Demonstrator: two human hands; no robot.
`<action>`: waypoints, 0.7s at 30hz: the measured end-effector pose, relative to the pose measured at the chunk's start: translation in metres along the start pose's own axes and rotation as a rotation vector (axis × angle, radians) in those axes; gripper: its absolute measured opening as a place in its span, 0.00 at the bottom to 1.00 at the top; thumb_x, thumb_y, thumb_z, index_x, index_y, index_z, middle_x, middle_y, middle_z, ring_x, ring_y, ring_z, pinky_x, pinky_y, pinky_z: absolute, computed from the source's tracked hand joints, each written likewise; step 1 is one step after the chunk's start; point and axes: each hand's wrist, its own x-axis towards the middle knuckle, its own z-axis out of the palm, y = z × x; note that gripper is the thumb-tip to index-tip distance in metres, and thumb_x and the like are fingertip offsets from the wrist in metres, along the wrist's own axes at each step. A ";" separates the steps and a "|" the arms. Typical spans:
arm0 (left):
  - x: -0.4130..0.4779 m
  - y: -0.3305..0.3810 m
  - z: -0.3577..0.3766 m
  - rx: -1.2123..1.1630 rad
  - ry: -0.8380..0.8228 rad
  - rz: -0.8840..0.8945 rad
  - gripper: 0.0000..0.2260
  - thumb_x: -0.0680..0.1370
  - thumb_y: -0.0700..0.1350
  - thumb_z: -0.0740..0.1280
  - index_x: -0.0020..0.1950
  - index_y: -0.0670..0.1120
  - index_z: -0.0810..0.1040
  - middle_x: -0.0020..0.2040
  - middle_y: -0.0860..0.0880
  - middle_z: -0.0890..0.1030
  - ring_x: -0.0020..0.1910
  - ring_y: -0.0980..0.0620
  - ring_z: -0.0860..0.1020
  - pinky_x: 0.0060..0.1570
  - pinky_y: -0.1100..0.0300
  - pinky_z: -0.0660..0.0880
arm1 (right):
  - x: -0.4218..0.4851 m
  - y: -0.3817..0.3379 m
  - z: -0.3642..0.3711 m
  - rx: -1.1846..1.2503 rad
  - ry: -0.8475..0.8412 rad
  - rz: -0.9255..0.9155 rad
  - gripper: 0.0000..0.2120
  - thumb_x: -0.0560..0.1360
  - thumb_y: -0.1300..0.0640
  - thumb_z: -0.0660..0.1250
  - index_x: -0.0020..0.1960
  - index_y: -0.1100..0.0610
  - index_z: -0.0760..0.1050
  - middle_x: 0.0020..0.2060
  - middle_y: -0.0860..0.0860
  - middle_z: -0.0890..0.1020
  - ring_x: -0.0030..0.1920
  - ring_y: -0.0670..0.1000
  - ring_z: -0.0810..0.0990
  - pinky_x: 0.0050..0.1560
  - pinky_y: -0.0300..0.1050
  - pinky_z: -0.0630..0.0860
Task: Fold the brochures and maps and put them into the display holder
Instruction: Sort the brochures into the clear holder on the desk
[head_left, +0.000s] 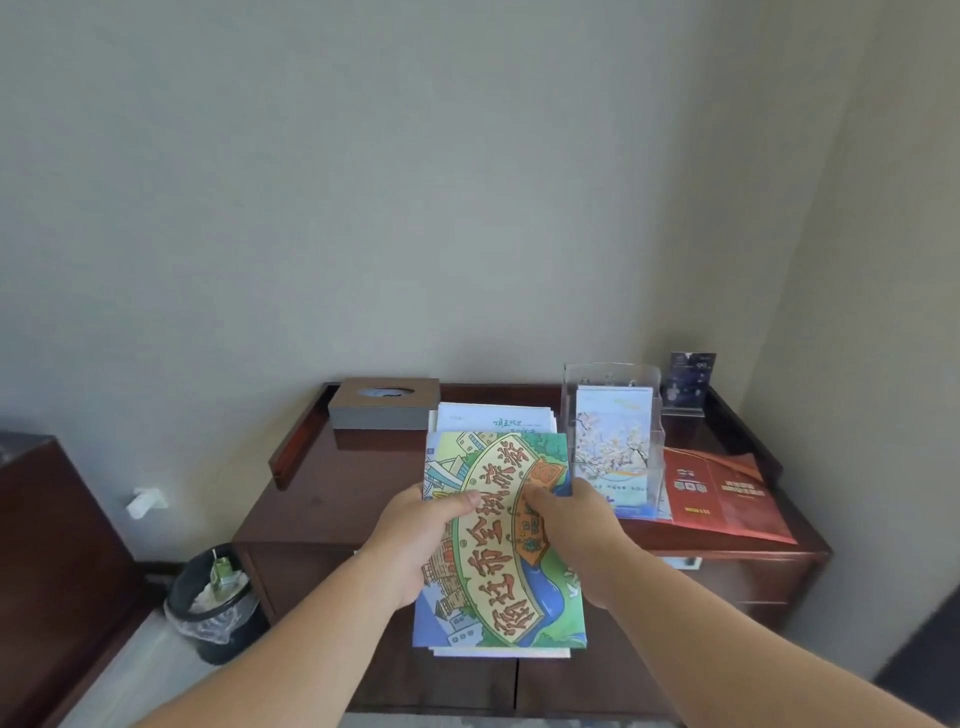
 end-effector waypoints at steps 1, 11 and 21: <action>0.011 0.002 -0.006 -0.004 0.002 -0.004 0.08 0.75 0.42 0.73 0.55 0.45 0.83 0.47 0.44 0.87 0.47 0.41 0.85 0.54 0.41 0.79 | 0.010 -0.002 0.007 -0.004 -0.004 -0.005 0.07 0.78 0.51 0.67 0.45 0.53 0.75 0.39 0.49 0.85 0.38 0.51 0.85 0.40 0.48 0.82; 0.135 0.029 -0.082 -0.008 0.001 -0.037 0.09 0.75 0.42 0.73 0.55 0.45 0.83 0.47 0.45 0.87 0.47 0.42 0.85 0.52 0.45 0.80 | 0.116 -0.035 0.092 -0.077 -0.060 0.018 0.04 0.77 0.53 0.68 0.45 0.52 0.79 0.36 0.46 0.86 0.36 0.47 0.86 0.41 0.46 0.82; 0.232 0.011 -0.143 -0.014 0.090 -0.177 0.08 0.75 0.42 0.73 0.54 0.46 0.83 0.48 0.43 0.86 0.49 0.39 0.84 0.58 0.38 0.76 | 0.215 -0.021 0.167 -0.221 -0.166 0.100 0.05 0.78 0.54 0.67 0.53 0.53 0.75 0.46 0.48 0.85 0.45 0.51 0.85 0.51 0.53 0.82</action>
